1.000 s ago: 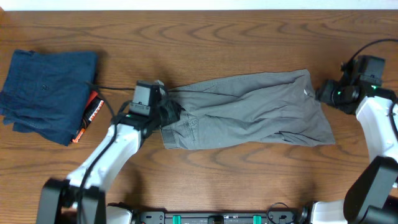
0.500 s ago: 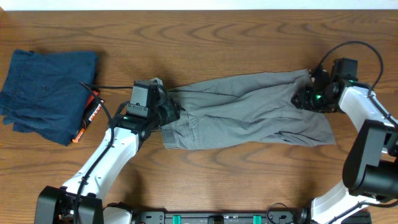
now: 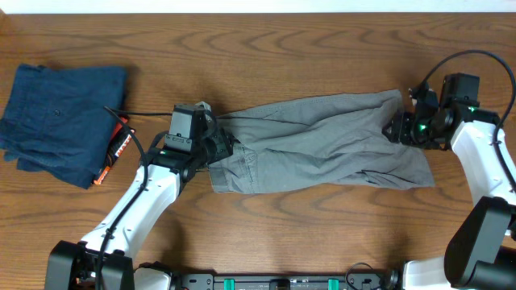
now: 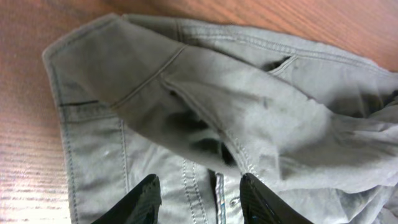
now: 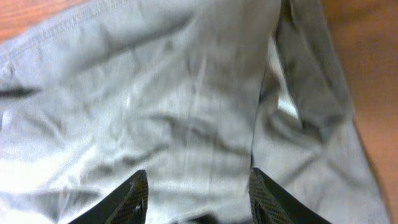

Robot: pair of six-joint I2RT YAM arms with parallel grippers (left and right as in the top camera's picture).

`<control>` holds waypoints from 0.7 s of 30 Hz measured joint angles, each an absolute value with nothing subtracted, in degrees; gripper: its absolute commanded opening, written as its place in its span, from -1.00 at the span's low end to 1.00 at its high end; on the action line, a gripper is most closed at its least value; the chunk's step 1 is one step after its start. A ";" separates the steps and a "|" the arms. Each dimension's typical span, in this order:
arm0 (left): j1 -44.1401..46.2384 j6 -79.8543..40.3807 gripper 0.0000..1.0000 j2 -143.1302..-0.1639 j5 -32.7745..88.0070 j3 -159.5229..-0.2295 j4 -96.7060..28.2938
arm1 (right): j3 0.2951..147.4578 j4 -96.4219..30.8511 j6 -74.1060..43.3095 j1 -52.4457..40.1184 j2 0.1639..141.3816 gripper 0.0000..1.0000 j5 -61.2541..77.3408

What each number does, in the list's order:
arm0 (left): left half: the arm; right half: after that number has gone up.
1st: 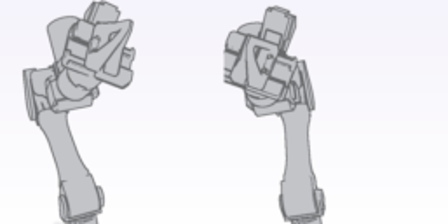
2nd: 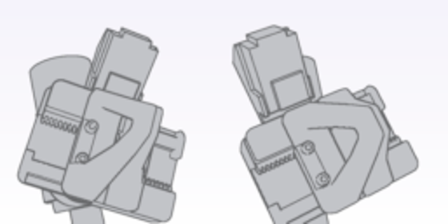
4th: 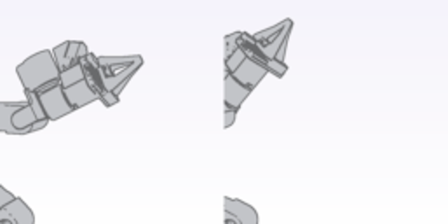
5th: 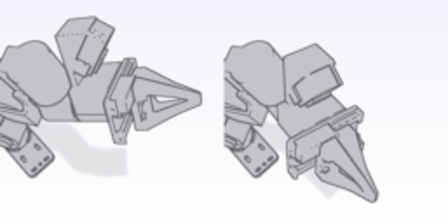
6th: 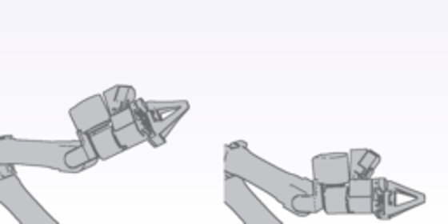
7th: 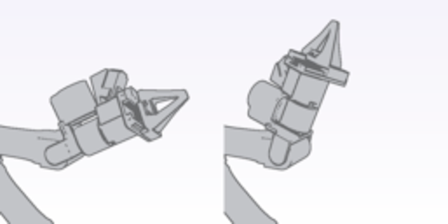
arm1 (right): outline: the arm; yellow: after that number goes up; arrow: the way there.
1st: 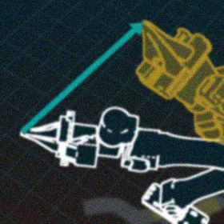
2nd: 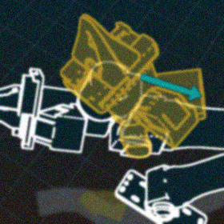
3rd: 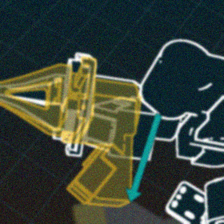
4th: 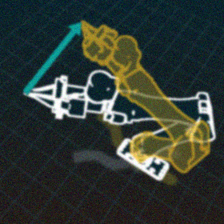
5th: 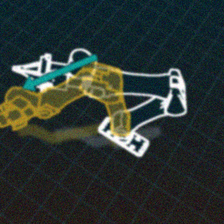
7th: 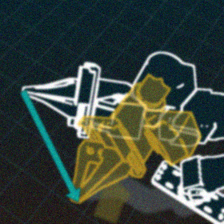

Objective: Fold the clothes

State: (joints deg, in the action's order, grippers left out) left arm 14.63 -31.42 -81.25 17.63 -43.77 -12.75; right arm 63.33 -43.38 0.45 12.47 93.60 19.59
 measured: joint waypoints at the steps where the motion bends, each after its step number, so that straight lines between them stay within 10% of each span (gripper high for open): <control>1: 14.63 -31.42 -0.12 -81.25 17.63 -43.77 -13.04 | 63.29 -44.07 0.40 12.47 93.62 0.01 19.22; 21: 14.63 -31.42 -0.12 -81.25 17.61 -43.77 -13.47 | 59.07 -37.58 -4.16 12.47 101.49 -0.08 17.19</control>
State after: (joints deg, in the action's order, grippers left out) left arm 14.63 -31.42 -81.25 17.61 -43.77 -13.47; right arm 59.07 -37.58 -4.16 12.47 101.49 17.19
